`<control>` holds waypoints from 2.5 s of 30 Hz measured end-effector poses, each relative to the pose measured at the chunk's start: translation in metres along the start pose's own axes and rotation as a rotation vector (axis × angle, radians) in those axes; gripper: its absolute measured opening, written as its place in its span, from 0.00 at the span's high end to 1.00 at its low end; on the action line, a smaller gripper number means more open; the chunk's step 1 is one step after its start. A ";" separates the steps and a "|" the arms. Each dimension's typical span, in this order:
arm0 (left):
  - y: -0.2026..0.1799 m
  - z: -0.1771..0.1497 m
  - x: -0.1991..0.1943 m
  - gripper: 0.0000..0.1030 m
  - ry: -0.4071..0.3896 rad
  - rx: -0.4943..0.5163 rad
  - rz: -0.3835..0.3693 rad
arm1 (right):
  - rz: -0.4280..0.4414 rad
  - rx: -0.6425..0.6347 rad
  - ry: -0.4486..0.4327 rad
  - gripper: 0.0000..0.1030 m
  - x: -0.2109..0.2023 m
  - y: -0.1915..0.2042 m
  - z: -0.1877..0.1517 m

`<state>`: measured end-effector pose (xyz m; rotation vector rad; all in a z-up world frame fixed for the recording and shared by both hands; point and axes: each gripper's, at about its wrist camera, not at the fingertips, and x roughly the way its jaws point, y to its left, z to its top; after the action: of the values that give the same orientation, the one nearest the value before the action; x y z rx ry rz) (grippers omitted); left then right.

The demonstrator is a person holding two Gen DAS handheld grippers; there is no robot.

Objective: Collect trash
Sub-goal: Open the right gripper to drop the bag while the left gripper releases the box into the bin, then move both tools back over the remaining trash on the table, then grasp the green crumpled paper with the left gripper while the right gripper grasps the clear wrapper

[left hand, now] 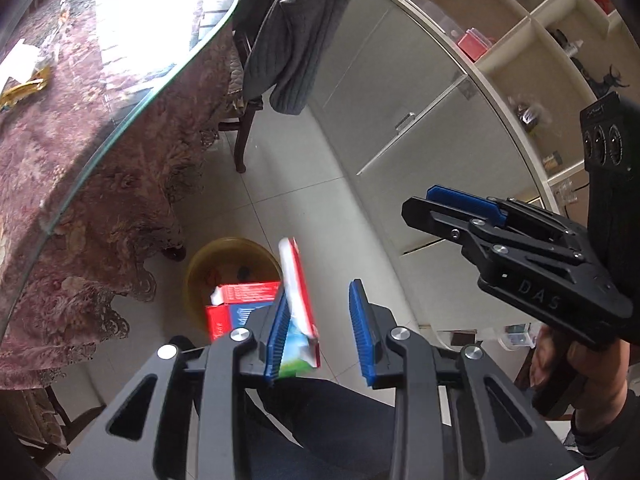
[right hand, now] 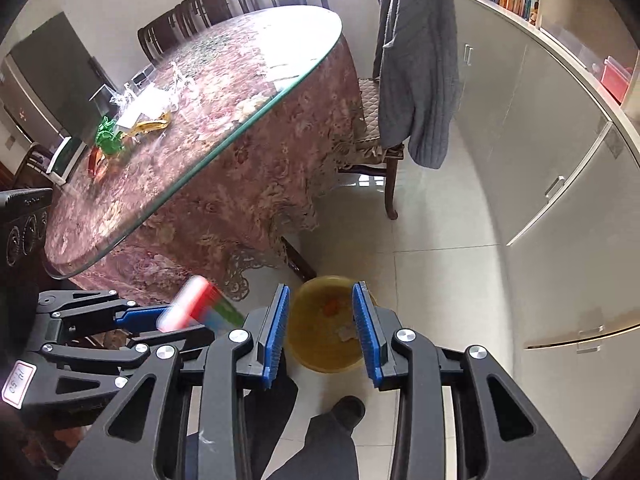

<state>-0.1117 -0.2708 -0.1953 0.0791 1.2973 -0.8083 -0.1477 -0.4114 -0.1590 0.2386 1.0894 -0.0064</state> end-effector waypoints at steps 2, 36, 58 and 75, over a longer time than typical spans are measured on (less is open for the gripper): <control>-0.001 0.001 0.002 0.71 0.000 0.002 0.005 | 0.000 -0.002 0.001 0.68 0.000 -0.002 0.000; 0.141 0.016 -0.177 0.22 -0.495 -0.373 0.230 | 0.373 -0.283 -0.129 0.64 0.012 0.163 0.142; 0.302 0.134 -0.161 0.20 -0.438 -0.427 0.109 | 0.216 -0.202 0.003 0.62 0.176 0.230 0.286; 0.298 0.145 -0.151 0.20 -0.441 -0.502 0.168 | 0.234 -0.282 0.124 0.92 0.235 0.230 0.308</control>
<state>0.1702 -0.0498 -0.1311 -0.3683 1.0211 -0.3132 0.2594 -0.2214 -0.1863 0.1123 1.1654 0.3733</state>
